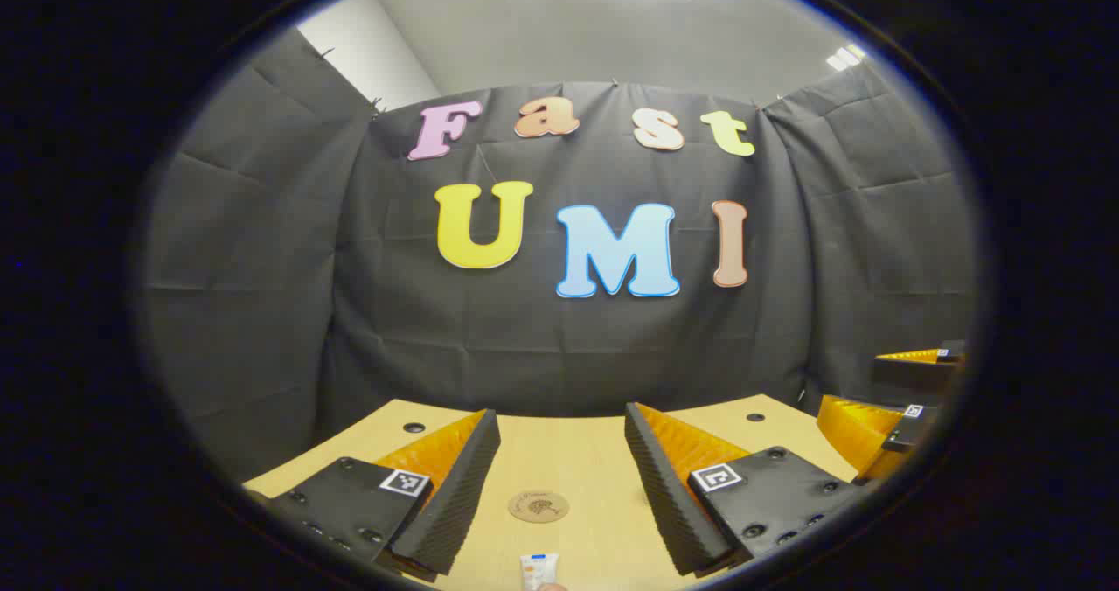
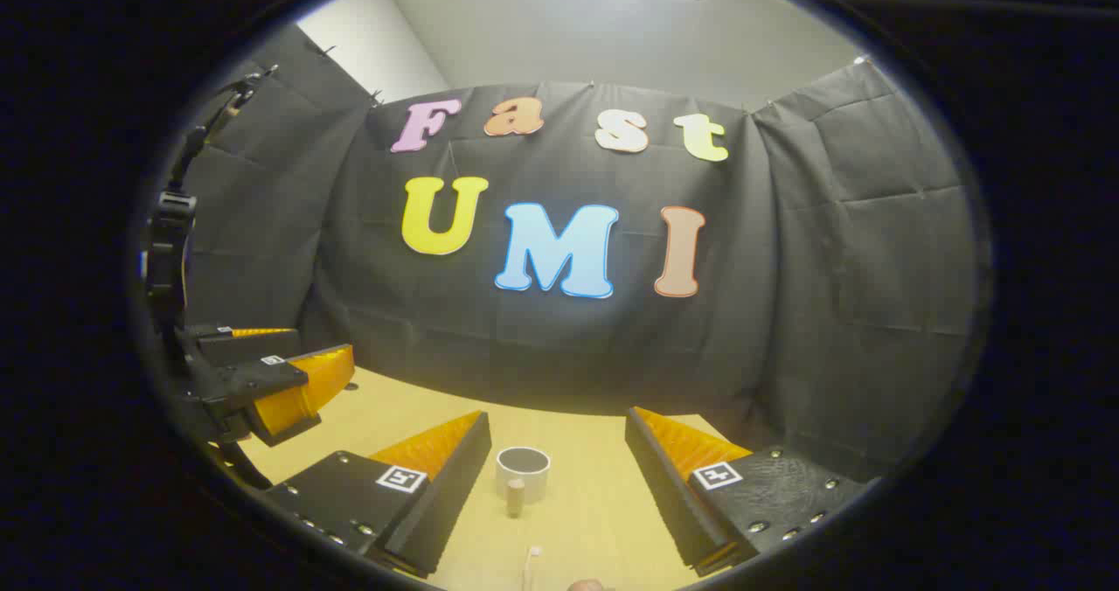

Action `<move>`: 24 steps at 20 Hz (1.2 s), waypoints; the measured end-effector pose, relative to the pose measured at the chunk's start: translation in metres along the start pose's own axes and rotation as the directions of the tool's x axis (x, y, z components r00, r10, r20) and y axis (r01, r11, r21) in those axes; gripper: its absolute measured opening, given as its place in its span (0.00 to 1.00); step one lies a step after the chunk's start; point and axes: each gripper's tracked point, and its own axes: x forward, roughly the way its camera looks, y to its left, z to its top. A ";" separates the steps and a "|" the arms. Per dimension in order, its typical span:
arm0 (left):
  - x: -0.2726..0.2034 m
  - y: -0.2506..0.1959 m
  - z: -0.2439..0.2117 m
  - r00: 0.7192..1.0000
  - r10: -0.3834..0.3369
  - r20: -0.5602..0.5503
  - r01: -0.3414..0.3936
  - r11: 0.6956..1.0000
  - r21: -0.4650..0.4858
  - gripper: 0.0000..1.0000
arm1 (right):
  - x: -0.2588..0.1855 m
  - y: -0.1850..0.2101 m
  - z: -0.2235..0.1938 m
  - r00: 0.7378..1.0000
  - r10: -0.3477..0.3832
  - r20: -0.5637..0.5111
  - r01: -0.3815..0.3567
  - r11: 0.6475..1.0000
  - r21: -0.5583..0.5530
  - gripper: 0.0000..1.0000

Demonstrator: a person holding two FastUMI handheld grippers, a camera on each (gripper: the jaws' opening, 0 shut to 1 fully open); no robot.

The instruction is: Put the toothbrush and toothpaste on the desktop into the cup, then pick up the cup and place it on the coaster on the desktop.

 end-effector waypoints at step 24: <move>0.007 0.012 -0.005 1.000 -0.006 -0.026 0.007 0.999 0.036 0.93 | 0.002 0.011 -0.008 0.996 0.046 -0.080 -0.044 0.999 0.027 0.95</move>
